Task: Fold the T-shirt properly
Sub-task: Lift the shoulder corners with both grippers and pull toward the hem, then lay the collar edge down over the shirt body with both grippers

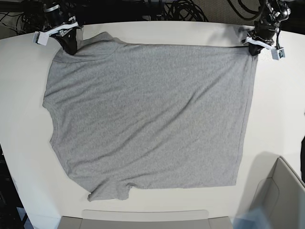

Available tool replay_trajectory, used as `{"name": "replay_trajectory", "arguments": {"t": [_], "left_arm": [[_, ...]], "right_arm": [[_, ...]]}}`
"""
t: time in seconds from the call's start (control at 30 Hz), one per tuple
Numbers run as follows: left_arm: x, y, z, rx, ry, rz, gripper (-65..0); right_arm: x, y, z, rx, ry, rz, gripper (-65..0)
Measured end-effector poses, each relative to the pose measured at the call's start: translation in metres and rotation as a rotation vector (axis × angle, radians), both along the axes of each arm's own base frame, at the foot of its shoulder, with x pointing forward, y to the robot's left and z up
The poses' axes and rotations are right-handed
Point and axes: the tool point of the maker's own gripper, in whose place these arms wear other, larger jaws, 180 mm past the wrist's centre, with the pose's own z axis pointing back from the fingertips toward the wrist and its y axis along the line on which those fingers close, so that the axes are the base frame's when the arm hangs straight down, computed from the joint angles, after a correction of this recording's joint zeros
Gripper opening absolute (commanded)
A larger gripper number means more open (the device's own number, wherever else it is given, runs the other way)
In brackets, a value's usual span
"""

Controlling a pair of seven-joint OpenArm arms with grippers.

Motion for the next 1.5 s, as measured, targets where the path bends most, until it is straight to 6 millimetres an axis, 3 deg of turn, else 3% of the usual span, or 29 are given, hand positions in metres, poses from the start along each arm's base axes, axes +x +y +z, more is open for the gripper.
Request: {"name": "replay_trajectory", "arguments": {"t": [0.23,0.5,0.67,0.93,1.13,1.27,1.33,1.5], "left_arm": [[0.023,0.002,0.017,0.007,-0.009,0.023,-65.0],[0.075,-0.009,0.035,-0.049,-0.052,-0.008,-65.0],[0.09,0.001,0.044,-0.052,-0.059,0.059,-65.0],[0.141,-0.002,0.075,-0.114,-0.136,0.078,-65.0],[0.174,-0.01,0.058,-0.132,-0.075,0.05,-65.0],[0.184,-0.001,0.054,-0.099,-0.051,0.066,-65.0],[0.187,0.0,0.056,-0.093,-0.054,0.07,-65.0],[0.206,0.005,0.062,-0.091,-0.065,0.079,-65.0]], "right_arm": [[0.034,-0.003,0.011,-0.016,-0.011,0.041,-65.0],[0.079,-0.017,0.031,-0.059,-0.038,0.065,-65.0],[0.099,-0.011,0.038,-0.091,-0.045,0.117,-65.0],[0.141,0.006,0.045,-0.208,-0.053,0.167,-65.0],[0.166,0.013,0.052,-0.234,-0.061,0.184,-65.0],[0.181,-0.006,0.037,-0.241,-0.012,0.14,-65.0],[0.185,-0.006,0.03,-0.239,-0.004,0.166,-65.0],[0.203,-0.021,0.027,-0.267,0.006,0.157,-65.0]]}}
